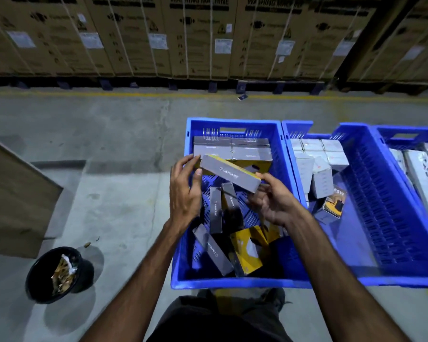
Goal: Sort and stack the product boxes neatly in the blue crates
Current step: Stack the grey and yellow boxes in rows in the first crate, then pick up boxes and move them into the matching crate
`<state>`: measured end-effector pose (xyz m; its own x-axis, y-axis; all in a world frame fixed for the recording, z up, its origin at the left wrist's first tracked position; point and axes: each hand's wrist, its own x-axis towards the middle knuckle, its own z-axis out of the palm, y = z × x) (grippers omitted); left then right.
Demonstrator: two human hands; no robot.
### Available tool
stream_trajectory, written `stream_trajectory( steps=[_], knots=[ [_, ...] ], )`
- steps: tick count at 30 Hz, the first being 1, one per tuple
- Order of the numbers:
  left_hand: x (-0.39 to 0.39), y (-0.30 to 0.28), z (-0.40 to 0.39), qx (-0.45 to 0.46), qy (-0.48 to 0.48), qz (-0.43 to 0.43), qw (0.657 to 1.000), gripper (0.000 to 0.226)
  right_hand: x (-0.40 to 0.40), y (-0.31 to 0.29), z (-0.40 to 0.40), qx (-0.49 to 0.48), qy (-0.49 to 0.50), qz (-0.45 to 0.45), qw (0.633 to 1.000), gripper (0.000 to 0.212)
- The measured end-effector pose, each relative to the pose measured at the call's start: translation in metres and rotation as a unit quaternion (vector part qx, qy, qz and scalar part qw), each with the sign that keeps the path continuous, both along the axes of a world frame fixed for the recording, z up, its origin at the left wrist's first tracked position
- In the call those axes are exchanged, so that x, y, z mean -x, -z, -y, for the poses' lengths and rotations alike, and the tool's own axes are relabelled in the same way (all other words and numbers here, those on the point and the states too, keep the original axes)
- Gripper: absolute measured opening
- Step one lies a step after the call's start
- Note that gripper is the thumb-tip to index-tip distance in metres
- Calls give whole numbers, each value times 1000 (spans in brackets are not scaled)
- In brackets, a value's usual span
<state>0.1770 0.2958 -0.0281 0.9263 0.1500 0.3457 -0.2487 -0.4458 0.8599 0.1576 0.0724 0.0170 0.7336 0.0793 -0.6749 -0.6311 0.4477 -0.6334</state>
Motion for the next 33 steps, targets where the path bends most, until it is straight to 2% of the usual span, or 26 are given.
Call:
stream_trajectory(
  steps=[2,4,6,9,12,15,16,17,18,20,21,23,26,28,30,33],
  knots=[
    [6,-4,12,67,-40,-39,996,43,7,-6,-5,-30,-6,-15,999,68],
    [12,-9,26,154,-64,-103,981,51,12,-7,-12,-62,2,-15,998,64],
    [17,-11,37,198,-38,-144,969,53,18,-5,-22,-84,26,-8,996,46],
    [19,-21,52,236,13,-154,959,40,21,4,-32,-107,48,6,993,46],
    [20,-35,60,249,3,-160,955,39,21,10,-41,-106,26,14,994,33],
    [16,-42,59,211,-39,-163,963,44,21,15,-43,-104,-11,33,994,24],
    [12,-42,55,195,-50,-161,966,42,20,16,-42,-76,-32,58,995,19],
    [6,-42,49,187,-55,-159,968,40,17,18,-38,3,-62,100,993,10],
    [-2,-43,42,178,-48,-160,970,39,15,18,-33,113,-92,145,979,10],
    [-24,-46,26,110,-13,-154,982,40,6,22,-17,336,-120,229,906,40],
    [-37,-46,17,54,16,-144,988,40,2,23,-7,414,-109,256,866,45],
    [-64,-51,5,-63,88,-121,987,35,-8,21,15,527,-83,287,795,38],
    [-102,-56,4,-215,209,-90,950,38,-18,17,47,641,-109,254,716,33],
    [-122,-55,10,-302,249,-78,917,44,-23,21,64,685,-134,248,672,33],
    [-137,-51,16,-356,268,-74,892,48,-26,31,78,703,-153,256,646,33],
    [-154,-46,21,-384,296,-74,871,49,-25,47,88,716,-168,265,623,35]
  ],
)
